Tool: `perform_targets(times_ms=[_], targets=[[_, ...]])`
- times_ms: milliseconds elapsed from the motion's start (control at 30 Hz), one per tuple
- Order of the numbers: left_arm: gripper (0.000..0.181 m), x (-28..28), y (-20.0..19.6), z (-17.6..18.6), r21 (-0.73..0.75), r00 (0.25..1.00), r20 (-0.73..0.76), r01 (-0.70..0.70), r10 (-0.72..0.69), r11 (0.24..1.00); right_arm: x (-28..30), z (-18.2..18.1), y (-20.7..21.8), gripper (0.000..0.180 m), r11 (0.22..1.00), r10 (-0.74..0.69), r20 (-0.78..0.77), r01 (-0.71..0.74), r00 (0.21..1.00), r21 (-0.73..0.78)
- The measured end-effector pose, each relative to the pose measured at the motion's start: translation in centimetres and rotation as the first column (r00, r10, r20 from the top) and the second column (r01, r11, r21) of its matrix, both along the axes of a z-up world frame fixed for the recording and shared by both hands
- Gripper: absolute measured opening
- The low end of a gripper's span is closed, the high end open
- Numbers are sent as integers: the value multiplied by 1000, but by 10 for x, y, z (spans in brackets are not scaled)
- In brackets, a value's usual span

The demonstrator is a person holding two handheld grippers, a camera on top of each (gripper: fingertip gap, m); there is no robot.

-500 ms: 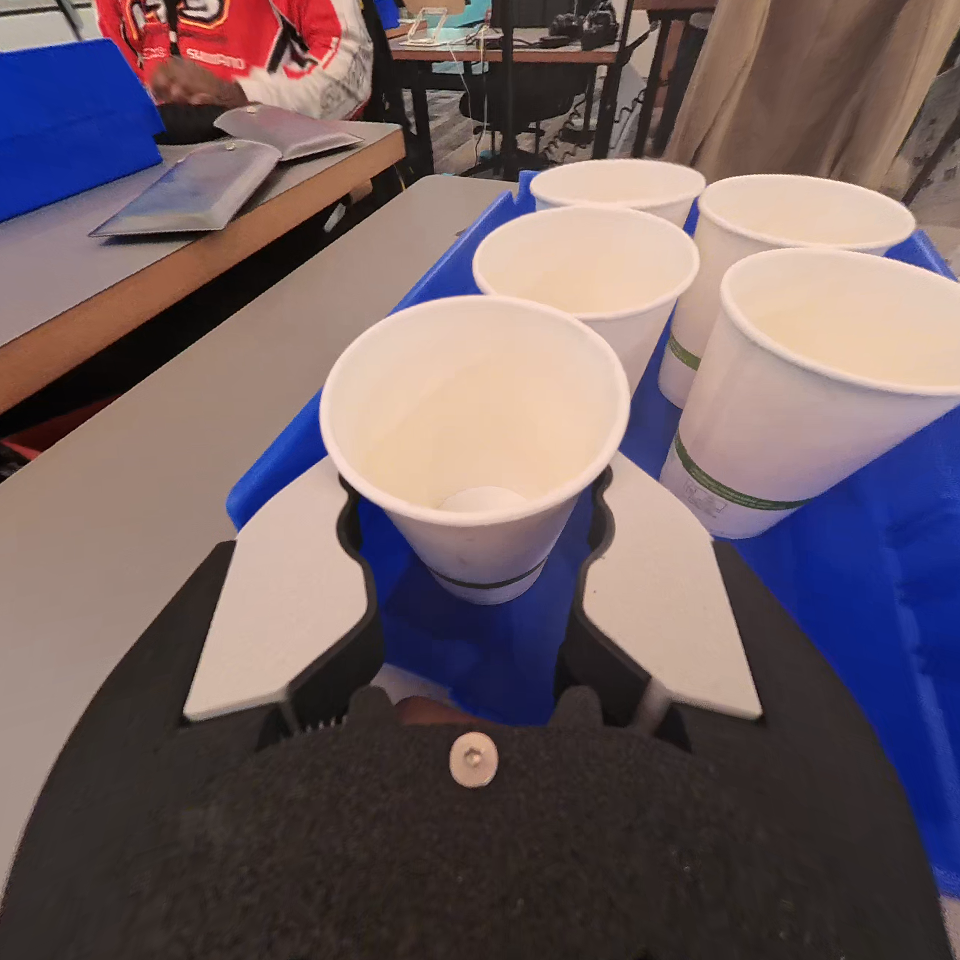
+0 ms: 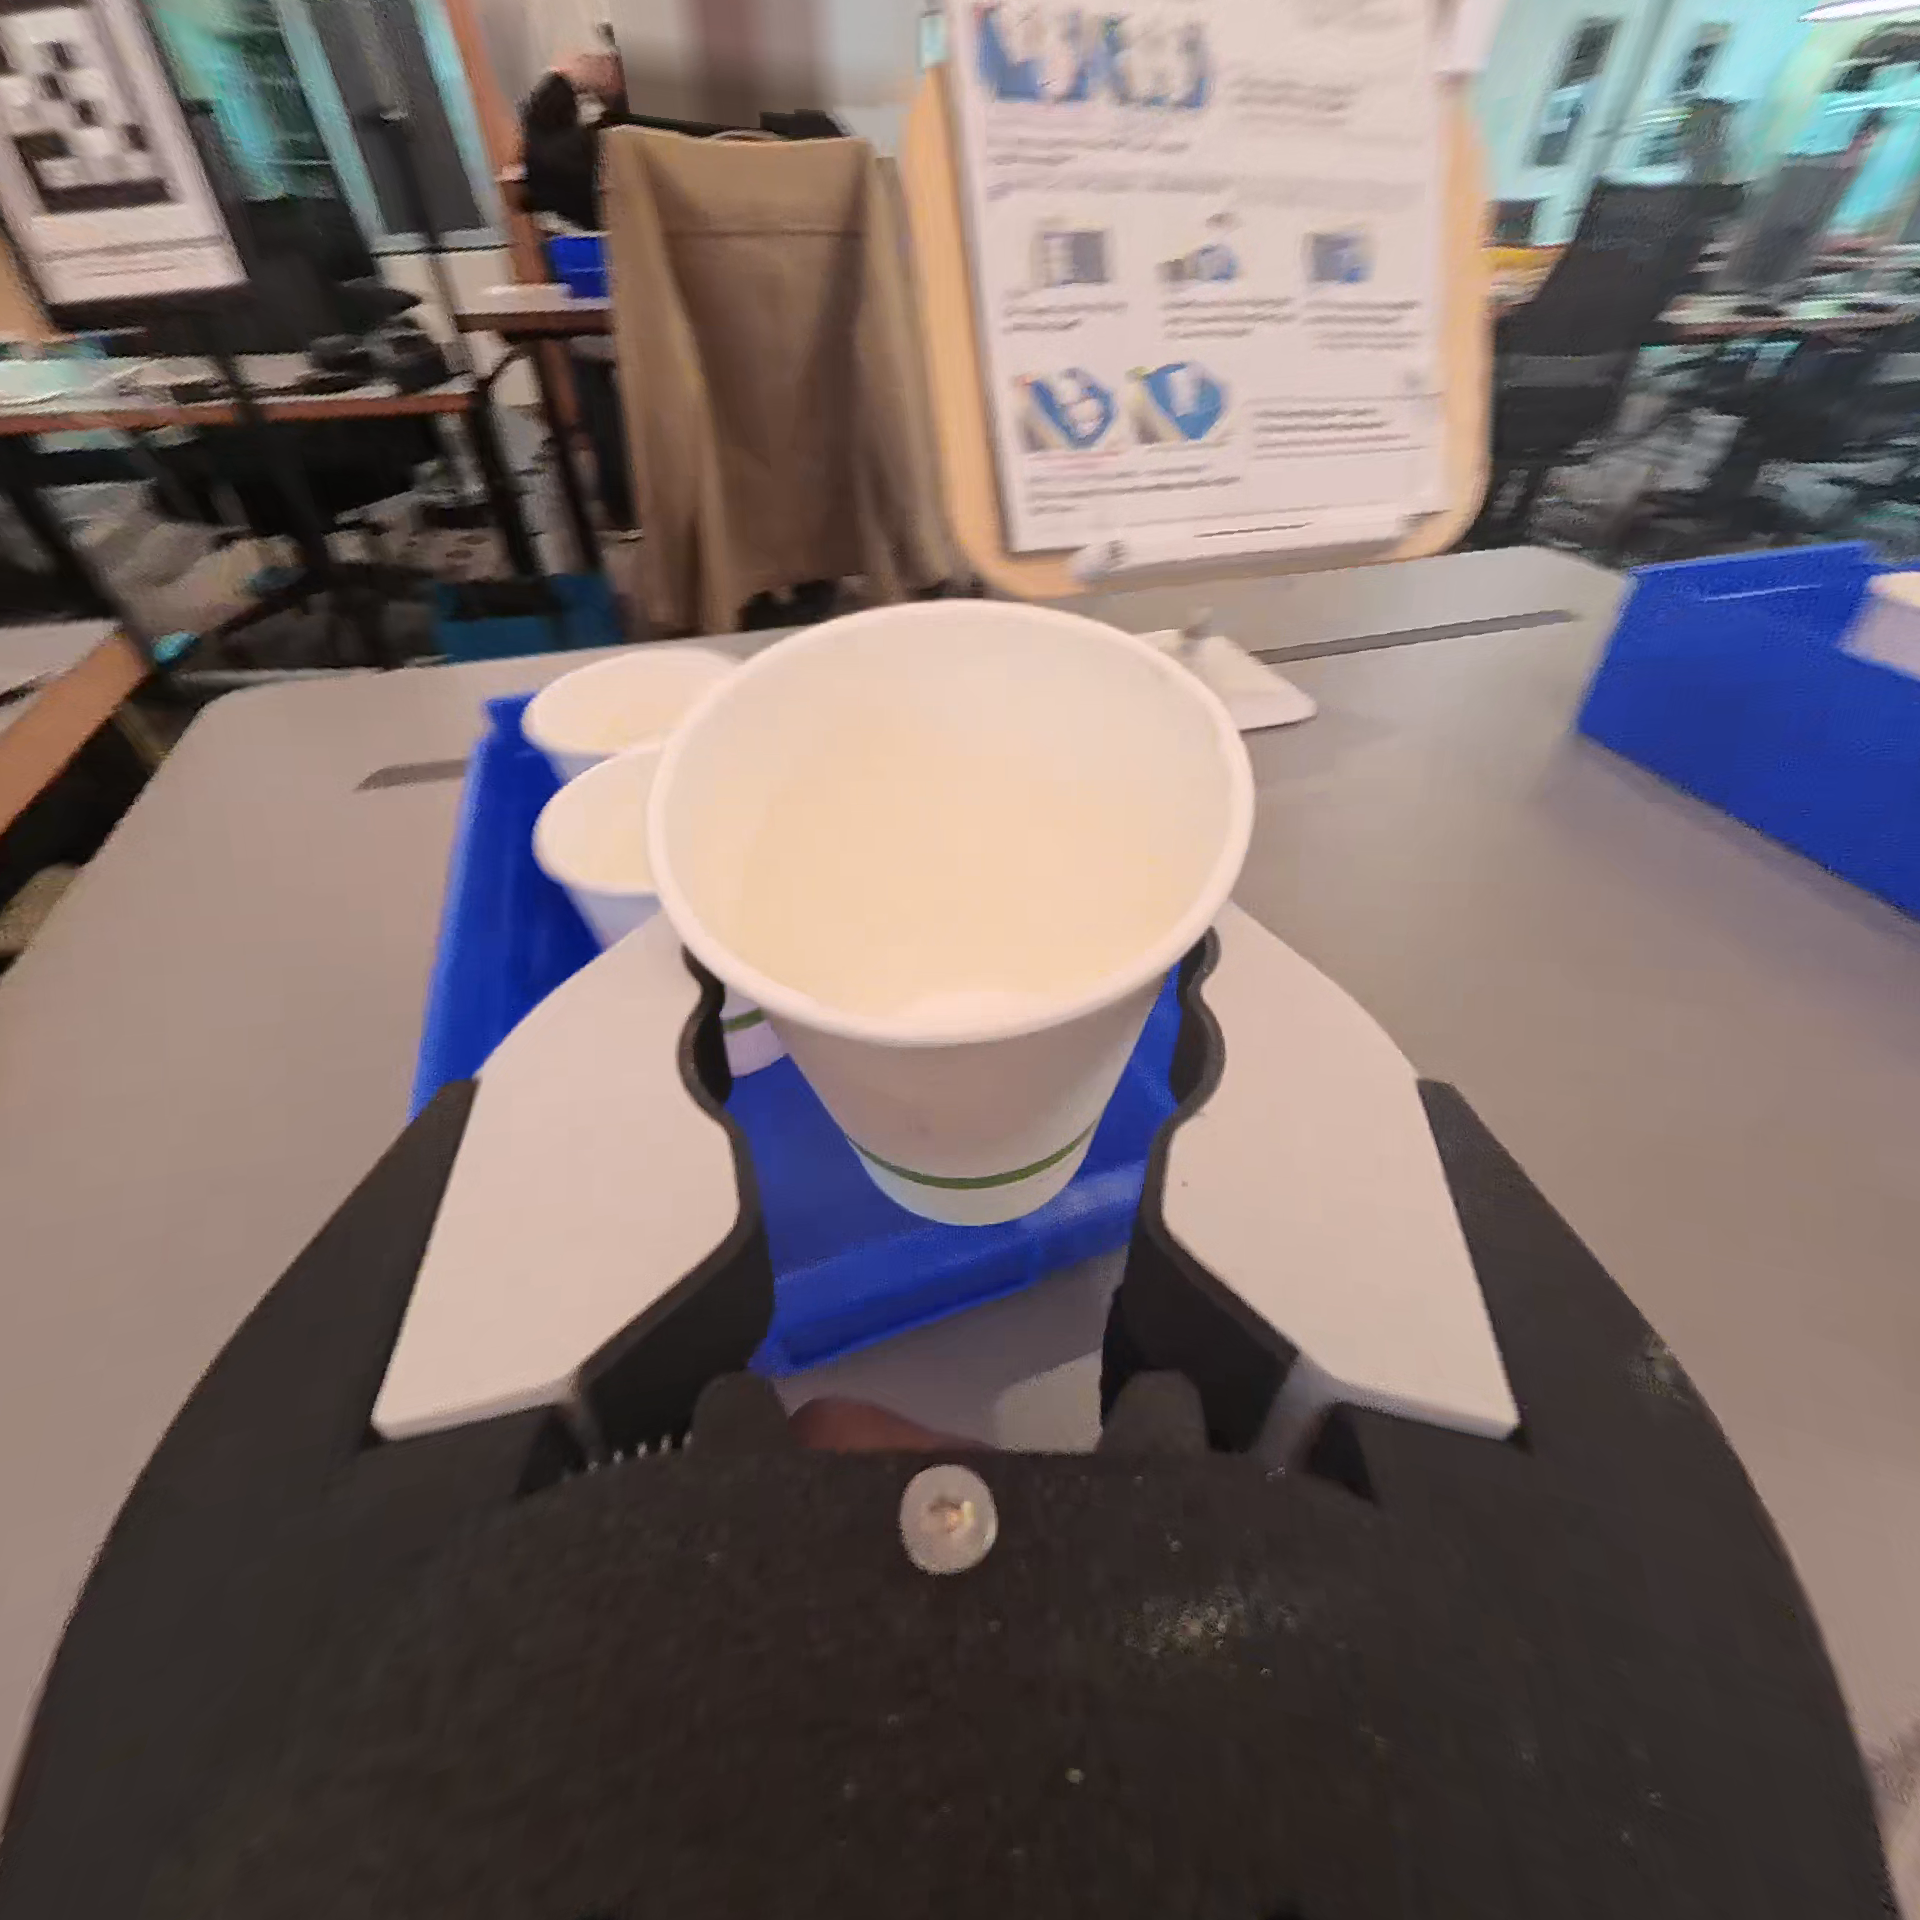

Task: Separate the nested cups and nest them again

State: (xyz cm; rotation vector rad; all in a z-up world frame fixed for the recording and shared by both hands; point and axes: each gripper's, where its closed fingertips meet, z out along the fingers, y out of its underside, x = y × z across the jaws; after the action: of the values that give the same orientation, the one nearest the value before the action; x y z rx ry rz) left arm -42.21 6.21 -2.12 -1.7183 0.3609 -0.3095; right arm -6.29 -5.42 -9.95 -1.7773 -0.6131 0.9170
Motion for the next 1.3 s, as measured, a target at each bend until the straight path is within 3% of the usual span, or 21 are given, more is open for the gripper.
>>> perform_targets(times_ms=[133,333,500,700,967,1300], targets=[[84,46,-24,32,20,961,11,276,-276,961,-10,18,-2,42,994,75,16,-76,997,79],[84,134,-61,48,-2,777,-73,627,-626,779,-45,82,-6,54,936,246,93,-262,965,237],[84,205,-82,36,-72,613,-166,773,-772,630,-75,121,7,70,879,289,268,-366,919,305],[84,259,-101,31,-104,471,-152,867,-869,488,-89,136,13,81,861,375,227,-429,899,274],[84,281,-104,31,-110,420,-95,897,-902,429,-81,134,12,85,867,414,74,-417,907,273],[85,290,-99,36,-121,467,-94,871,-879,475,-73,139,16,83,873,406,-29,-378,914,309]])
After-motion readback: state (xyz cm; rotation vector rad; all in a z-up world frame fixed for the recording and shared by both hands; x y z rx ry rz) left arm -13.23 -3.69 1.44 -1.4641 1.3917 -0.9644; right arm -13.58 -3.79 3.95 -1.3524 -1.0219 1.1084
